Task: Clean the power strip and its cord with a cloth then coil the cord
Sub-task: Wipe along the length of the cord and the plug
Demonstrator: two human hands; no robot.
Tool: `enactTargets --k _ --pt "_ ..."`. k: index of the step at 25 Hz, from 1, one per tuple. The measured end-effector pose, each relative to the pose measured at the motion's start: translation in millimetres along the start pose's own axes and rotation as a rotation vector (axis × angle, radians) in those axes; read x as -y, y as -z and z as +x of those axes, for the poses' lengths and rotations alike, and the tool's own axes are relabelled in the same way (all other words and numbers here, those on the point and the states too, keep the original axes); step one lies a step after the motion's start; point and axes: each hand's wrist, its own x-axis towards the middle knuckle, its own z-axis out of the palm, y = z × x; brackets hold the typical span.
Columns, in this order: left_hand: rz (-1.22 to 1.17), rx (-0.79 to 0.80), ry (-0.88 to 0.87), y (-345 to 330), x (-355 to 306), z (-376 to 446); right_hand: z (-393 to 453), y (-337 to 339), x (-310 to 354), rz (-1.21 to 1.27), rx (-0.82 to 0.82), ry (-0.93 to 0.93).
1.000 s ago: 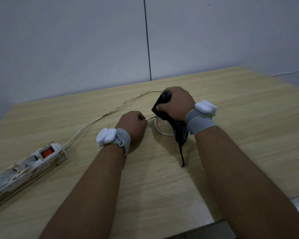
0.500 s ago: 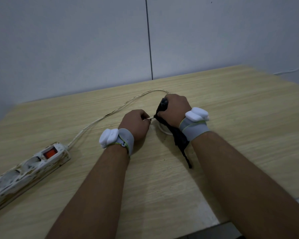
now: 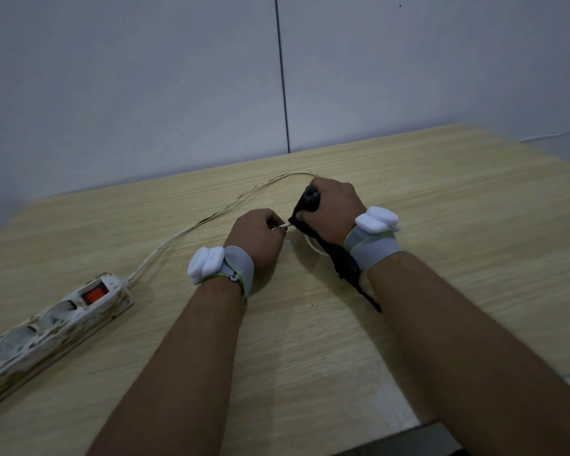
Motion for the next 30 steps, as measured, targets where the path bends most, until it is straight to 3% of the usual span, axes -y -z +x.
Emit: enactTargets --k 5,9,12,19,30 --pt "-0.025 0.0 0.011 0.4 -0.2 -1.0 8.2 11.4 -21.8 -0.091 -0.083 -0.183" --pt "-0.011 0.016 0.022 -1.2 -1.7 -1.3 10.3 31.6 -33.3 0.042 -0.183 -0.233" --pt "0.001 0.028 0.032 -1.7 -3.2 -1.5 11.0 44.1 -38.6 0.131 -0.143 -0.269" --pt "0.022 0.048 0.026 -1.7 -3.1 -1.2 15.1 71.2 -53.1 0.209 -0.118 -0.24" --pt "0.075 0.066 0.043 -0.3 -4.9 -1.2 5.2 71.6 -90.7 0.106 -0.166 -0.192"
